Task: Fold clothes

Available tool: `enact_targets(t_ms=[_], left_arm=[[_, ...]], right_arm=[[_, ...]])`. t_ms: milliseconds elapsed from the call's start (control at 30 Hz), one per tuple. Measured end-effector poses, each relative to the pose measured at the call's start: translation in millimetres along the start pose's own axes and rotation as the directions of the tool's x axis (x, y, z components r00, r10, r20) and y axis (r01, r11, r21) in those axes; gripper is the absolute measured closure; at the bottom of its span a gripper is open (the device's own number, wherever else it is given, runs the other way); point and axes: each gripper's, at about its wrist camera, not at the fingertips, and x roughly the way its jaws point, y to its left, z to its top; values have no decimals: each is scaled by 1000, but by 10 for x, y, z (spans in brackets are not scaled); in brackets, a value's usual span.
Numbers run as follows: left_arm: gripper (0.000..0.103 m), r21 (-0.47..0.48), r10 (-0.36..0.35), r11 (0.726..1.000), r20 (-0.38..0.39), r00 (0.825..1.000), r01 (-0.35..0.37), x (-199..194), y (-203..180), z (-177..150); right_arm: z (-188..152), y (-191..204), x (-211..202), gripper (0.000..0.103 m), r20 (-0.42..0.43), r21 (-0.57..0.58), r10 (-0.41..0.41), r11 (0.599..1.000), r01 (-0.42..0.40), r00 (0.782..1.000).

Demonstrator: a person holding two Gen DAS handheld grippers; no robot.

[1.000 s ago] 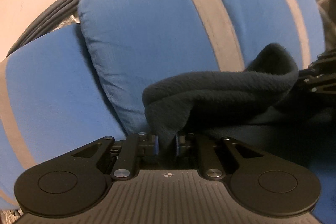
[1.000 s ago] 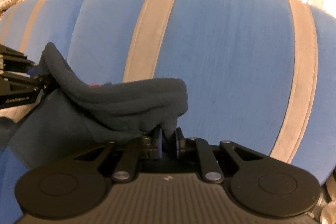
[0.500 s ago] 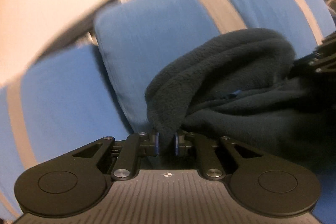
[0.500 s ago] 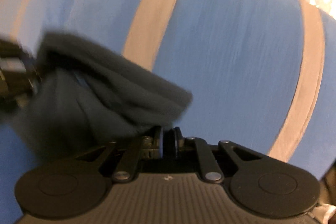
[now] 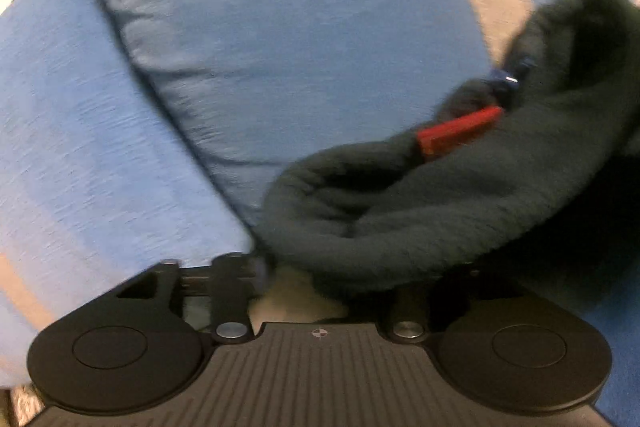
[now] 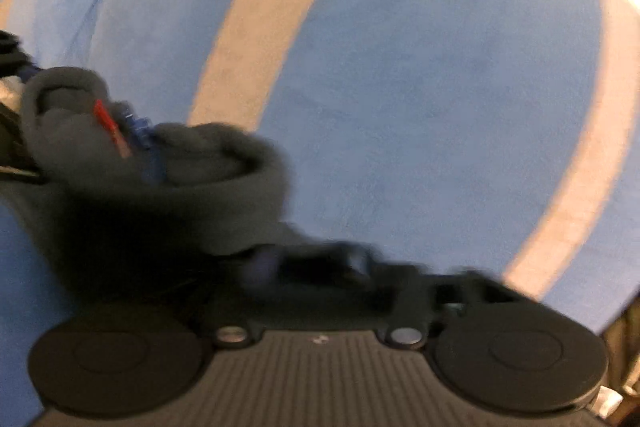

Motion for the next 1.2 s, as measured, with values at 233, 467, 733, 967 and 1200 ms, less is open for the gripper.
enact_targets(t_ms=[233,467,733,967,1200], left_arm=[[34,-70,-160,985,-20,987,158,-512,565,-199],[31,-193,-240,952,18,971,239,-988,1266,-432],[32,-340,-352,884,-32,936,320,-761,1724,-855],[32,-438,-427,806,36,903,399,-422,1821,-1104],[32,-549,-616,601,145,774,581,27,1880,-1221]], right_arm=[[-207,-368,-586,6,40,89,63,994,-66,997],[-370,-270,-1149,1,30,104,260,959,-262,965],[-270,493,-1197,1,12,130,517,848,-514,856],[29,1105,-1233,1,47,51,616,785,-618,787],[208,1592,-1020,1,77,49,684,724,-688,726]])
